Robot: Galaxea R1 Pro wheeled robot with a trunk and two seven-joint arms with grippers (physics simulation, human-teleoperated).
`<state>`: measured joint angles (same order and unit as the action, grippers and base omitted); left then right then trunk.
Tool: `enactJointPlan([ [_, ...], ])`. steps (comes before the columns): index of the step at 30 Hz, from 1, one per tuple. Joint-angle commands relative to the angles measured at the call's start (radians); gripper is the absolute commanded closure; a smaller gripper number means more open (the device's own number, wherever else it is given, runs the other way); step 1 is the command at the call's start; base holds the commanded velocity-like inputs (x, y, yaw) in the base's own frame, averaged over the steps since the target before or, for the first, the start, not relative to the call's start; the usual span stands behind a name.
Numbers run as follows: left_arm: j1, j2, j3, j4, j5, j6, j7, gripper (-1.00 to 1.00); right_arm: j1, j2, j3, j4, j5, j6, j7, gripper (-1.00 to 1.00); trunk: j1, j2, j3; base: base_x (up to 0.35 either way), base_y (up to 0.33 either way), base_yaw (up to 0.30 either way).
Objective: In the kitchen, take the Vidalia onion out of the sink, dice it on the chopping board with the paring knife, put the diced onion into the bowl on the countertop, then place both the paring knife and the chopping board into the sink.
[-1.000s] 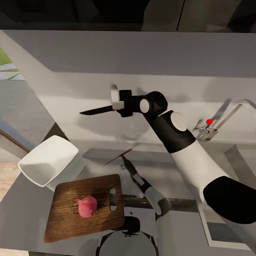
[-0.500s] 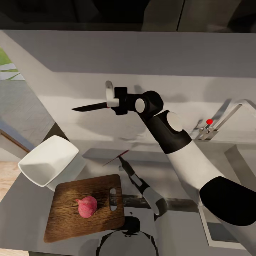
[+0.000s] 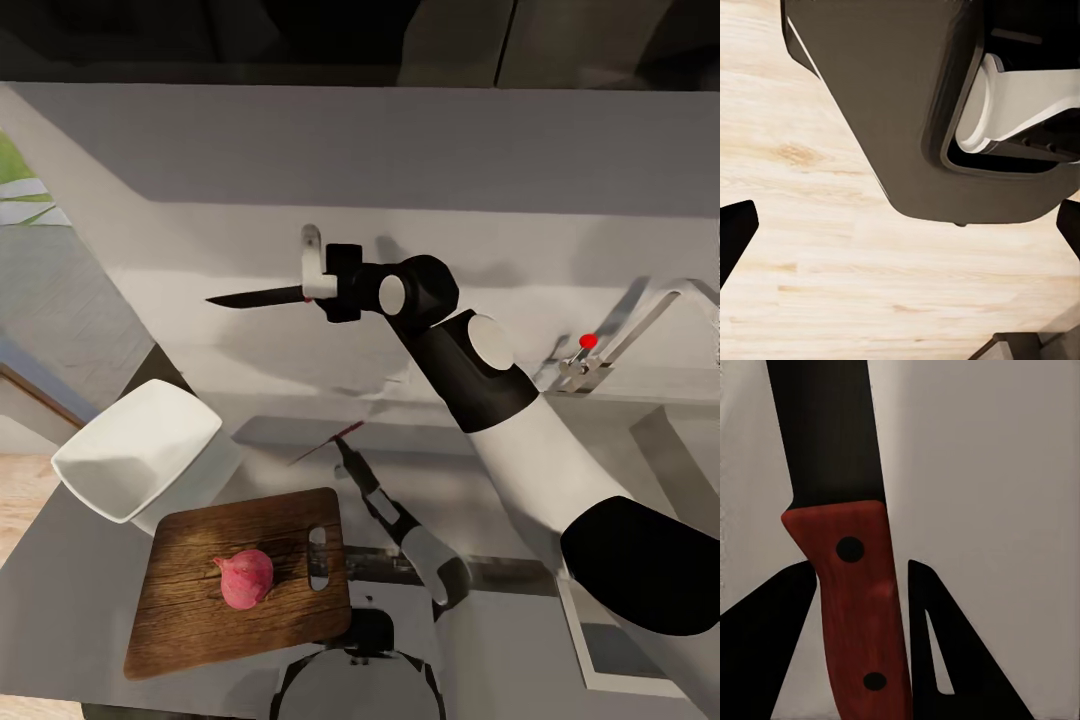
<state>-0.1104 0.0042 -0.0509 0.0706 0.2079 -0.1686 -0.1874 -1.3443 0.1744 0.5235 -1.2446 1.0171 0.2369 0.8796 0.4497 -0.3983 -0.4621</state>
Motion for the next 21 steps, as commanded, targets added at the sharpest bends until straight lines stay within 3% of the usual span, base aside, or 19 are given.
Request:
enactJointPlan([
  [1,-0.002,0.000,-0.006,0.005,0.010,-0.007,-0.006,-1.00,-0.001,0.000,0.001,-0.002,0.002,0.015,0.005,1.00,0.000,-0.002,-0.001,-0.165,0.000,0.000],
  [21,-0.002,0.006,-0.006,0.005,0.010,-0.008,-0.006,-1.00,-0.001,-0.003,-0.005,-0.030,0.005,0.033,0.004,1.00,0.000,-0.002,-0.001,-0.286,0.000,0.000],
])
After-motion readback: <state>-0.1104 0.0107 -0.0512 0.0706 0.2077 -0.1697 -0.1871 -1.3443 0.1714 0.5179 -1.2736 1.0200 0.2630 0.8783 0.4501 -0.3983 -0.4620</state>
